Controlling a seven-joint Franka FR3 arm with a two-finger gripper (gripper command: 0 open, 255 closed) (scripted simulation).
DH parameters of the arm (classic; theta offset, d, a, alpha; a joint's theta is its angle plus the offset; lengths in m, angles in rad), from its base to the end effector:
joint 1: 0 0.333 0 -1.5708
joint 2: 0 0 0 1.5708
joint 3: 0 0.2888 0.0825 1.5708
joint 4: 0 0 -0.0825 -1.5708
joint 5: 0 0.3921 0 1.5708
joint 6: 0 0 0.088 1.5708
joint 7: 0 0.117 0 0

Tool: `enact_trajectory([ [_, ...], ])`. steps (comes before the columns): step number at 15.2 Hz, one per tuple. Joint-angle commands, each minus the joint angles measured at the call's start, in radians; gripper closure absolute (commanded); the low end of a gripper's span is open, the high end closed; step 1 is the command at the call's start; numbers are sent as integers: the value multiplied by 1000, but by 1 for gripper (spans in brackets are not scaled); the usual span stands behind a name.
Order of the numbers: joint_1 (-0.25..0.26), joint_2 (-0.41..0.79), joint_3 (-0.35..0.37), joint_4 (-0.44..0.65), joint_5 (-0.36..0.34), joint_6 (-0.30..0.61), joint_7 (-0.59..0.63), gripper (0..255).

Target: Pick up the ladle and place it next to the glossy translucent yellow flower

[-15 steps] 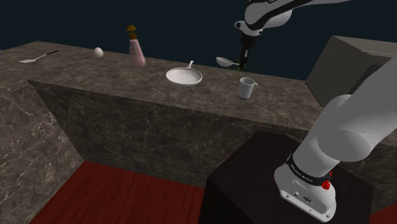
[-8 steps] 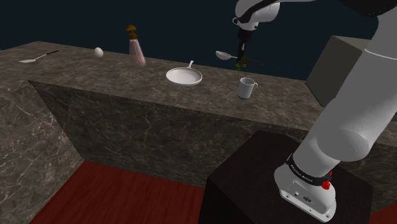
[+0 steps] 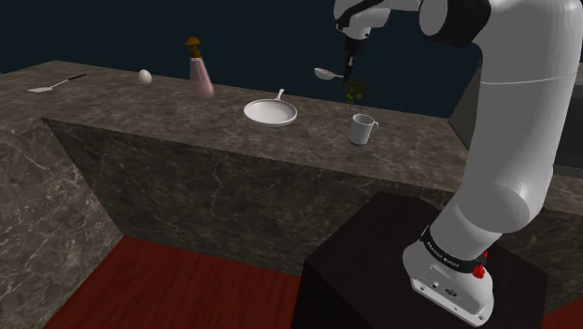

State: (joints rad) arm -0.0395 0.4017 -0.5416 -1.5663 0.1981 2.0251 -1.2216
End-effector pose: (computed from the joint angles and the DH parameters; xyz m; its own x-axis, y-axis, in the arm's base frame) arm 0.5916 -0.3242 0.4116 0.8181 0.5745 0.0247 0.5685 -0.8145 0.1152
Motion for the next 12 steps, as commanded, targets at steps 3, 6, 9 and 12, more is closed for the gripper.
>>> enact_trajectory([
  [3, -11, 35, 9, 0, 19, 32, -11, 255],
  [6, -12, 46, 13, -26, 27, 67, -16, 255],
  [9, -13, 59, 18, -48, 36, 101, -21, 255],
  [12, -15, 74, 23, -68, 45, 134, -27, 255],
])
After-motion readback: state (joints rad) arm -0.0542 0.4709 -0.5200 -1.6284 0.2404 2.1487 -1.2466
